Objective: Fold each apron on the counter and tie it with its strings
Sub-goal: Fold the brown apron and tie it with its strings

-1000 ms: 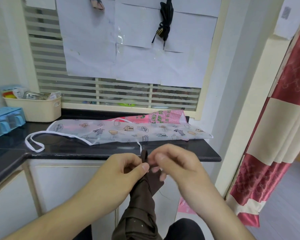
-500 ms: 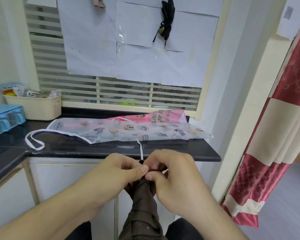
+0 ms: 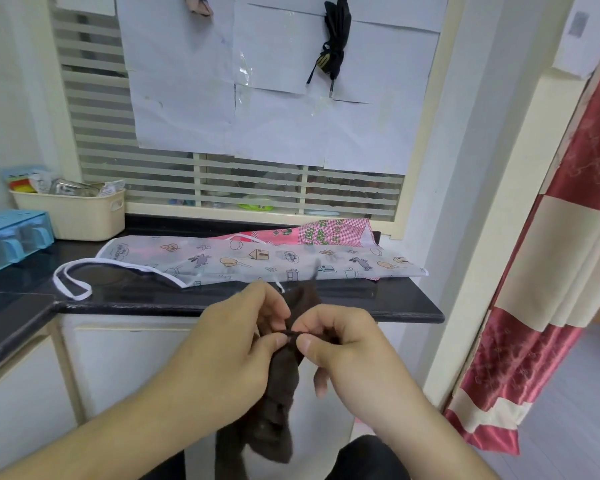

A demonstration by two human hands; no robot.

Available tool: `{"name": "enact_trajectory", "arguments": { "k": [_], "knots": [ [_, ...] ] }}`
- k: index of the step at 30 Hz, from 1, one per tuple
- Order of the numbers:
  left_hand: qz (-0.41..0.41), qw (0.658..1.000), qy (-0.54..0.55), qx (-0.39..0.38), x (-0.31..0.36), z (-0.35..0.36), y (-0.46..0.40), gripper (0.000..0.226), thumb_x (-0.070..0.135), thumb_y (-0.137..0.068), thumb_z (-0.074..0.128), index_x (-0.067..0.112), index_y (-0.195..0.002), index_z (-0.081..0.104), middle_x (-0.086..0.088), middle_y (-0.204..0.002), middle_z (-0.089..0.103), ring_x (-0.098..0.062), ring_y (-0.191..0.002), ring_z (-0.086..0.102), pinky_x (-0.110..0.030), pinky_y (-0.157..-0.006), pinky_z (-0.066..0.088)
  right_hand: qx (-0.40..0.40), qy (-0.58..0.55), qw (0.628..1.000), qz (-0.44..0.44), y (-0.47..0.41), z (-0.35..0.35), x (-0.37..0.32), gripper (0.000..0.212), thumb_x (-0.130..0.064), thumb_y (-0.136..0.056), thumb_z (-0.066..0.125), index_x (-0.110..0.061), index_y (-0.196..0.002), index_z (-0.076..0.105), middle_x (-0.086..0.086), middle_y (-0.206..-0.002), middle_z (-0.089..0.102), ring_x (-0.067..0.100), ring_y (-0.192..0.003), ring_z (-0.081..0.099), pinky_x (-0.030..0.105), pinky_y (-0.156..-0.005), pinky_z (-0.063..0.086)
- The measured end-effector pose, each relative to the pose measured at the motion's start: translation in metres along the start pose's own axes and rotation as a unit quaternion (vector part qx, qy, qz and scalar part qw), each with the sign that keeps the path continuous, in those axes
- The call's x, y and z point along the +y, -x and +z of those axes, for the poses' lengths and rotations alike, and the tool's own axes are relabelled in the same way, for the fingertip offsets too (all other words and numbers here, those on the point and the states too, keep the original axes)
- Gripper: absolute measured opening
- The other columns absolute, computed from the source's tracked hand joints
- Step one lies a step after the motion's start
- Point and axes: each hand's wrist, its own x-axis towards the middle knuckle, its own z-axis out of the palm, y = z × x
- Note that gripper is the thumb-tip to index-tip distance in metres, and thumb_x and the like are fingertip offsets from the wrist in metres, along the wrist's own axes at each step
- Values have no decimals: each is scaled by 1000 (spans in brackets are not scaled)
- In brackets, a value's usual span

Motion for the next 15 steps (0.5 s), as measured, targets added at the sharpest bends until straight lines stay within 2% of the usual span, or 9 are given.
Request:
{"name": "enact_trajectory", "arguments": {
  "k": [2, 4, 6, 9, 12, 15],
  "knots": [
    [18, 1000, -9, 19, -2, 0, 0, 32, 8, -91, 73, 36, -94, 57, 21, -97, 66, -10, -85, 67, -23, -77, 49, -32, -52, 998, 25, 0, 1, -2, 20, -5, -100, 57, -11, -87, 72, 4, -75, 62, 20, -52, 53, 33, -67, 45],
    [30, 999, -18, 33, -6, 2, 1, 30, 12, -91, 74, 35, -91, 55, 18, -95, 66, -14, -82, 67, -27, -74, 49, -37, -93, 995, 31, 0, 1, -2, 18, -10, -95, 58, -6, -83, 71, 2, -67, 55, 19, -51, 48, 33, -67, 44],
    [60, 997, -31, 45, -9, 2, 3, 28, 14, -91, 75, 33, -89, 55, 13, -95, 62, -16, -84, 65, -28, -70, 51, -39, -168, 984, 50, -1, 1, -1, 24, -3, -97, 57, -6, -78, 72, 0, -58, 44, 16, -50, 38, 33, -61, 42],
    [108, 993, -17, 33, -9, 4, 7, 27, 11, -87, 76, 32, -89, 59, 12, -97, 60, -16, -90, 64, -31, -72, 57, -33, -245, 966, 72, -1, 3, -1, 27, 0, -97, 56, -6, -76, 72, 0, -57, 36, 16, -52, 29, 30, -54, 36],
    [110, 994, -5, 25, -9, 7, 9, 21, 26, -85, 81, 33, -92, 62, 13, -102, 61, -15, -100, 64, -25, -78, 57, -12, -240, 968, 68, -1, 5, -2, 23, 1, -99, 55, 0, -83, 71, 0, -56, 43, 15, -52, 34, 29, -54, 36],
    [109, 993, -16, 49, -12, 10, 8, 21, 32, -83, 84, 34, -89, 63, 15, -101, 62, -13, -101, 64, -23, -75, 58, -8, -238, 969, 62, 1, 5, -4, 25, 2, -100, 54, 1, -82, 70, -1, -55, 49, 14, -51, 38, 29, -55, 36]
  ]
}}
